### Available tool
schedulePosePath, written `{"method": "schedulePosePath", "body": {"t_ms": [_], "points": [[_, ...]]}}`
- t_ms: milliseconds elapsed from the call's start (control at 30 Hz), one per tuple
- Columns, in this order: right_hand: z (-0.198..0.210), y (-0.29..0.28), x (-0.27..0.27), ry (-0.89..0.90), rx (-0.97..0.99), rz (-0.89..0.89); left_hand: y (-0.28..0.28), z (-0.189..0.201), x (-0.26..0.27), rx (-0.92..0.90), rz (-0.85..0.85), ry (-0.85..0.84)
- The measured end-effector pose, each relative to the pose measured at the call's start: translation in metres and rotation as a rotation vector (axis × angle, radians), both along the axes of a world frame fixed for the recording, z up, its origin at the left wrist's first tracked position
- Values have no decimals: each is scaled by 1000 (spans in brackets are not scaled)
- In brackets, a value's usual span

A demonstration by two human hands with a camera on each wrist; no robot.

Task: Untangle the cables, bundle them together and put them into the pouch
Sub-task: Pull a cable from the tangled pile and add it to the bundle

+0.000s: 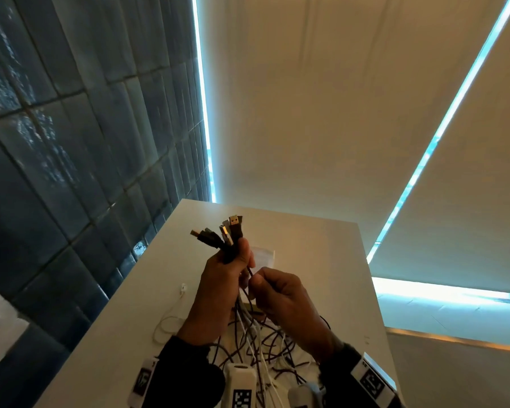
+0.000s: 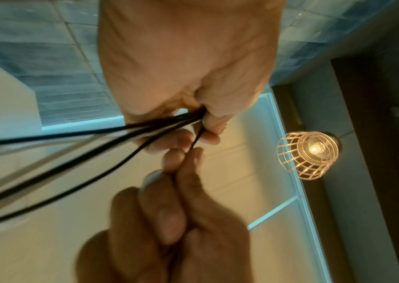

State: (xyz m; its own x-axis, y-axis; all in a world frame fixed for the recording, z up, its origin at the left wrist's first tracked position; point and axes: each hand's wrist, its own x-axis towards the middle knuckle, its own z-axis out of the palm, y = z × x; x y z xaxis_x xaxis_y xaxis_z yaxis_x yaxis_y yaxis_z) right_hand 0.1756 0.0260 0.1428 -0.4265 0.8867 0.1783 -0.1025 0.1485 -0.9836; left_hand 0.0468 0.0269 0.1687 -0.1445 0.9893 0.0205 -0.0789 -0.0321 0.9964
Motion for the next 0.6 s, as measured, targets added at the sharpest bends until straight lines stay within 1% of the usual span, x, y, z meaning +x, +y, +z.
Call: {"method": "schedulePosePath", "body": {"t_ms": [67,133,167,233,400,500,600], "points": [[-14,2,4,-44,-15,29,0,1,0,-12,-35,-159],[-30,6,7,-149,20,28,0,2,-1,-34,-66,-329],[-39,8,8,-213,48,28,0,3,-3,-49,-59,-372],[-52,9,10,-299,66,22,2,6,-8,-65,-42,-398],[-84,14,19,-462,117,-62,1,13,-24,-55,-77,-359],[-102,16,25,-481,76,-118,0,16,-29,-55,-90,-331],[-115,16,29,-513,46,-143,2,17,-36,-8,-48,-366]]}}
